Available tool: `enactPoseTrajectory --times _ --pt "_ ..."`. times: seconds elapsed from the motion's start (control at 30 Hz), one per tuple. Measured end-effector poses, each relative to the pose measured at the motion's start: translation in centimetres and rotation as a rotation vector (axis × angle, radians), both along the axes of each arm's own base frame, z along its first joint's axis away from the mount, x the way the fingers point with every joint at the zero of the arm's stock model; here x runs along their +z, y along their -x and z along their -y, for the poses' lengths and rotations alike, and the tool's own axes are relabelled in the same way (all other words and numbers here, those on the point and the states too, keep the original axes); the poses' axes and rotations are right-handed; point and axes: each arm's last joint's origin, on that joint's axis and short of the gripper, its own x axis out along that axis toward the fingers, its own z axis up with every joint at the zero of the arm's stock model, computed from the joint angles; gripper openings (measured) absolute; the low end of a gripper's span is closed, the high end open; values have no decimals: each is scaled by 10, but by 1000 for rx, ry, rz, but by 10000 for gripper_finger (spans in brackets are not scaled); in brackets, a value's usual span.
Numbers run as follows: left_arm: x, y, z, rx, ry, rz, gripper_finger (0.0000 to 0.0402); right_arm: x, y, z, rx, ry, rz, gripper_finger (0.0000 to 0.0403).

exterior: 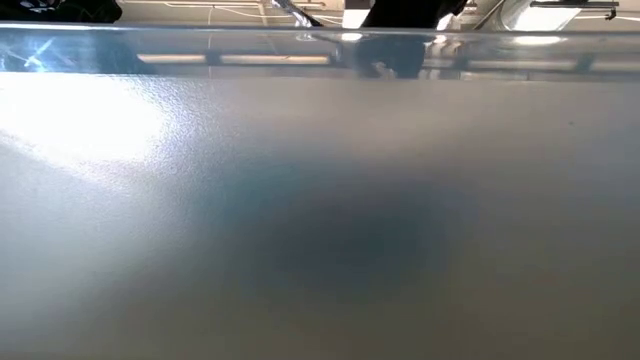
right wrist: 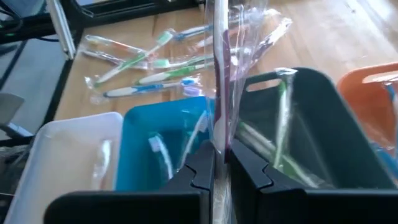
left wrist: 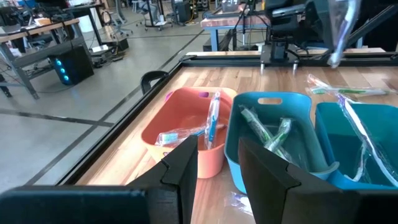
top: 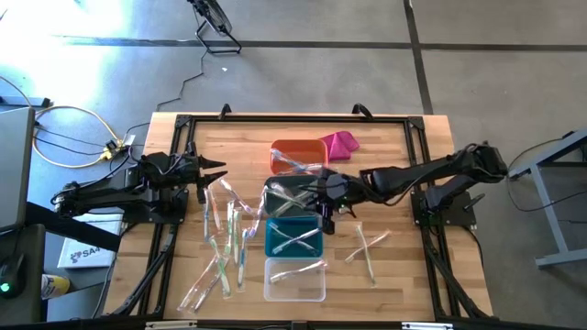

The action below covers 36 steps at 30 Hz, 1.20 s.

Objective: Pick & Place Toothbrushes
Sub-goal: Put the purple toothbrush into the blue bin

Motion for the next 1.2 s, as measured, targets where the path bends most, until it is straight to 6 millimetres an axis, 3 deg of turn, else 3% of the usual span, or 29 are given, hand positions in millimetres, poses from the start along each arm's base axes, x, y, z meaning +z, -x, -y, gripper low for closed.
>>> enactPoseTrajectory --times 0.2,0.83,1.2 --pt "0 0 0 3 20 7 113 -4 -6 -18 44 -20 35 18" --pt "-4 1 0 8 57 -22 113 -63 -28 -49 42 -99 -116 18" --pt "-4 1 0 8 55 -23 113 -66 -26 -57 41 -111 -128 18"
